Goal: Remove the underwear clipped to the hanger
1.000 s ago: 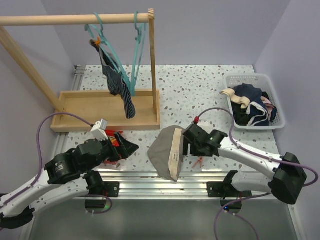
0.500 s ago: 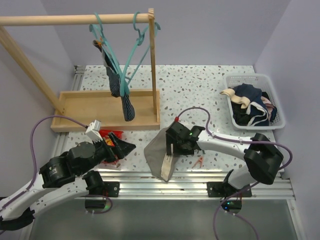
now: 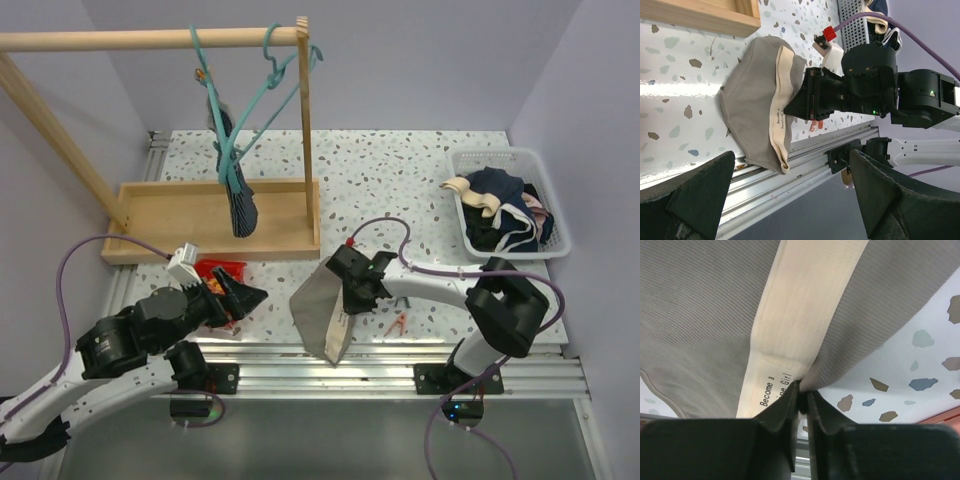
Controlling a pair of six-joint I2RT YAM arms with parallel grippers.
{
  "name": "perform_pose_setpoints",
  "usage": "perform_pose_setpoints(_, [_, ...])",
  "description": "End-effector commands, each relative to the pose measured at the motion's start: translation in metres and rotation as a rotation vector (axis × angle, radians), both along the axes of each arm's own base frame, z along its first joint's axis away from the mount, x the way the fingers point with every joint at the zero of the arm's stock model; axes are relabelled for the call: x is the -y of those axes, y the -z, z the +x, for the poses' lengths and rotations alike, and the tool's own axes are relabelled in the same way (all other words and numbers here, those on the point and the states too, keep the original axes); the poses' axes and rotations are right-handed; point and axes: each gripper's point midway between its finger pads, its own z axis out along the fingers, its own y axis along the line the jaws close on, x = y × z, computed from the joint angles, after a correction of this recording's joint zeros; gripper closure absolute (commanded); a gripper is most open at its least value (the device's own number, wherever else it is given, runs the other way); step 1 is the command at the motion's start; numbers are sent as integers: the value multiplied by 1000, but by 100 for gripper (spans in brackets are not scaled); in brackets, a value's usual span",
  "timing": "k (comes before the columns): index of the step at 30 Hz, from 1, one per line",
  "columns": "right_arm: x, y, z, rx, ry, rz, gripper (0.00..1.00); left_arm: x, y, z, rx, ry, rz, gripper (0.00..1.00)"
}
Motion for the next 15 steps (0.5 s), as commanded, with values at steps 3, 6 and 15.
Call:
perform_pose_setpoints(3, [-8,-31,21,97,44,43,100,-10,1,1,-3,-47,-12,0])
perform_pose_setpoints(6, [13,-61,44,181,104,0,100,-12,-3,1,9,-50,-30,0])
perform_pose_setpoints(15, [151,-268,145,621,485,-108,100,-11,-12,4,32,-46,-18,0])
